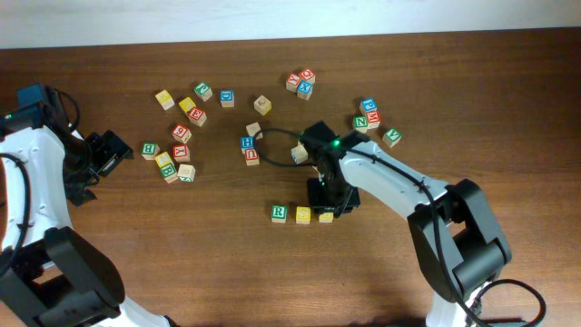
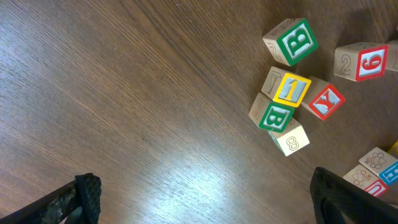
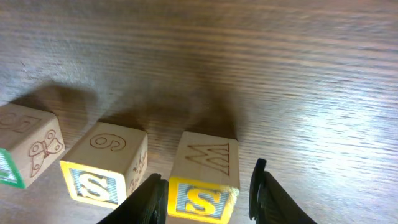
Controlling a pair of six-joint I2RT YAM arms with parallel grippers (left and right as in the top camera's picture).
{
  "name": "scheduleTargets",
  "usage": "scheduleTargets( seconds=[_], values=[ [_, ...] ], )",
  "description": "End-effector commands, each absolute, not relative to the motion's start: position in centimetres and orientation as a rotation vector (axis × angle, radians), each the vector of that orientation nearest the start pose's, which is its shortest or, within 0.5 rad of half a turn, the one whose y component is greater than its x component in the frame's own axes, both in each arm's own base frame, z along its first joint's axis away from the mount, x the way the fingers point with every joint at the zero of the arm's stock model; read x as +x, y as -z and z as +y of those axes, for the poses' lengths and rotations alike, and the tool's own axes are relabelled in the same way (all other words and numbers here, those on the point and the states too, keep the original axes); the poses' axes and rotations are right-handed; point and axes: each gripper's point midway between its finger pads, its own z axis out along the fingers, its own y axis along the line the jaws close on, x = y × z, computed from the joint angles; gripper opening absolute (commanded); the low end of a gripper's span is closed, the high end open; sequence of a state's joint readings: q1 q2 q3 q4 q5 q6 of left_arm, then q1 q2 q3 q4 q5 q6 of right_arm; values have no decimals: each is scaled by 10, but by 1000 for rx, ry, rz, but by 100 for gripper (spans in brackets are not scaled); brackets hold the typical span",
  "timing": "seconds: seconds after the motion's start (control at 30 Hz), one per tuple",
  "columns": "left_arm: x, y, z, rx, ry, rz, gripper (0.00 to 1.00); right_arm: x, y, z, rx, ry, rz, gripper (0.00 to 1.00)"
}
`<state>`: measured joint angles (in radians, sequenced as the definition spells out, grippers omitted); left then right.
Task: Spell out RSS
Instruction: 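Open the right gripper to release the second S block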
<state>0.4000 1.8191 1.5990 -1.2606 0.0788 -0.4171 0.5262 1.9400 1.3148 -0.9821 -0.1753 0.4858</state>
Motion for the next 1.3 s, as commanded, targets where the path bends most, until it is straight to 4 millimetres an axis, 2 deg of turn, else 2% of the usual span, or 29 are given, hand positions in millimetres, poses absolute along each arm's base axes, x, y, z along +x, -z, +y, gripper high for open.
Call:
scheduleTargets(
  seconds=[0.0,0.2,0.27,0.33,0.47,0.57,0.6,0.63,0.67,0.77,0.83,0.97,1.07,1.27],
  values=[
    [338,-141,129,-1217,128,2761,99,294,-37,200,-99,-259,3213,35],
    [338,-141,129,-1217,128,2761,99,294,-49,200,-97,-250,3226,36],
    [338,-141,129,-1217,128,2761,99,293,-59,199,-95,-239,3240,30],
    [338,-141,129,-1217,128,2761,99,293,-72,199,-96,-240,3235,29],
    [338,-141,129,-1217,128,2761,99,296,-119,184,-102,-149,3160,32],
    [338,-141,129,-1217,128,2761,99,290,-170,160,-97,-48,3063,36],
    [338,-141,129,-1217,128,2761,99,286,-185,151,-93,-17,3027,46],
    [338,-141,129,-1217,128,2761,99,282,-198,140,-85,30,2985,79],
    [338,-141,129,-1217,128,2761,99,280,-208,129,-71,71,2953,98],
    [338,-141,129,-1217,128,2761,99,274,-232,99,0,139,2875,98],
    [338,-141,129,-1217,128,2761,99,276,-246,71,111,175,2820,98],
    [338,-141,129,-1217,128,2761,99,281,-248,22,294,246,2809,98],
    [338,-141,129,-1217,128,2761,99,270,-242,-6,426,296,2856,98],
    [339,-141,129,-1215,128,2757,99,272,-241,-10,465,269,2849,98]
  ],
)
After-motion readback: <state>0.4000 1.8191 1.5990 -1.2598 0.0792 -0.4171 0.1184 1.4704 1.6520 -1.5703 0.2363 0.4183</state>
